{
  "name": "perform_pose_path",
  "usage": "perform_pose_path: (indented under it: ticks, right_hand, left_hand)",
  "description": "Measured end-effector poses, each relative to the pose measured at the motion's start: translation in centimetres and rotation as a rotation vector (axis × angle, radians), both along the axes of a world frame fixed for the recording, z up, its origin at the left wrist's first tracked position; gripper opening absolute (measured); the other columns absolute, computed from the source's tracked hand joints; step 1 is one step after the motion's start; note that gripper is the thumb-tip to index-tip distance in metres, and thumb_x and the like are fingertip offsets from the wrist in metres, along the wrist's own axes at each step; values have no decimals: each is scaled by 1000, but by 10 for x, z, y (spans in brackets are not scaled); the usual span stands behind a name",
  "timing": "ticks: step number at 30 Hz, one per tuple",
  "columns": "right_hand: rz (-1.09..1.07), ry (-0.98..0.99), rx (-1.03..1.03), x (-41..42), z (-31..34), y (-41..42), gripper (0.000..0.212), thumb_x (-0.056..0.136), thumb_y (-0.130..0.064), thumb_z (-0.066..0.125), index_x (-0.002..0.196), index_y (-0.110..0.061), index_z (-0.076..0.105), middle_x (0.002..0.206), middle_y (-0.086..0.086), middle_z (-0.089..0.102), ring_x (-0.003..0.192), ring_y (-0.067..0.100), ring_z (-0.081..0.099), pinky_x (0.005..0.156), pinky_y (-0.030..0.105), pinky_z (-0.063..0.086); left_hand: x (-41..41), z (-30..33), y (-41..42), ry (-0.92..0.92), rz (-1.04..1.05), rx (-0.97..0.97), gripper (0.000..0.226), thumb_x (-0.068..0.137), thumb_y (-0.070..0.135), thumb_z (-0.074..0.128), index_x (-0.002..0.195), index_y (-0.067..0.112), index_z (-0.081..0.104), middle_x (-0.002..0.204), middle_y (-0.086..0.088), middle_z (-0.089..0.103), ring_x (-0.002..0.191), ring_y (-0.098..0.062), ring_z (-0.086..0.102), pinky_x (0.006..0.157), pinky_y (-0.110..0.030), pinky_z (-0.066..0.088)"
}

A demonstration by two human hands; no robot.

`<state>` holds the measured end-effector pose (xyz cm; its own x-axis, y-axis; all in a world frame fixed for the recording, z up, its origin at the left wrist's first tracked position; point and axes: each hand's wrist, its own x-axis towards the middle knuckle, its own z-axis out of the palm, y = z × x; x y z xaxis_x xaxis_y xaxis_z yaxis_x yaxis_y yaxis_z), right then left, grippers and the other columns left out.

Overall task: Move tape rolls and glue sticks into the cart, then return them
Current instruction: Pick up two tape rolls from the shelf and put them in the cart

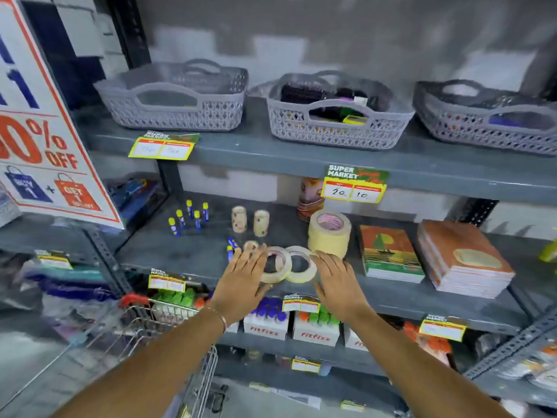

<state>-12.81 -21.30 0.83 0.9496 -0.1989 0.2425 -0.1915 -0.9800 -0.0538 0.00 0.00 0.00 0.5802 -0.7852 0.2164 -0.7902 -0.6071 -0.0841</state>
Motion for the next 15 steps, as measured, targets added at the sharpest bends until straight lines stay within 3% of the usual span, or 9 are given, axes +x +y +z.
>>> perform_pose_path:
  ticks: [4,10,15]
  right_hand:
    - [94,132,69,21,-32,-29,47,87,-16,55,133,-12,50,133,10,58,114,33,59,89,44,52]
    - [196,289,152,57,-58,-54,55,85,-3,55,138,-14,42,145,6,44,122,32,53,97,43,48]
    - [279,321,160,75,-67,-68,57,72,5,54,125,-15,53,131,5,54,116,31,56,92,42,49]
  left_hand:
    - [7,-35,-18,96,97,125,59,93,49,34,142,17,33,125,-9,64,126,-28,53,121,-51,11]
    - [17,-49,-54,212,222,172,48,91,39,48,135,20,43,126,-4,65,131,-26,48,110,-67,-13]
    - [17,-53,-65,162,276,162,13,80,24,63,94,24,61,91,5,72,110,-22,61,107,-76,-6]
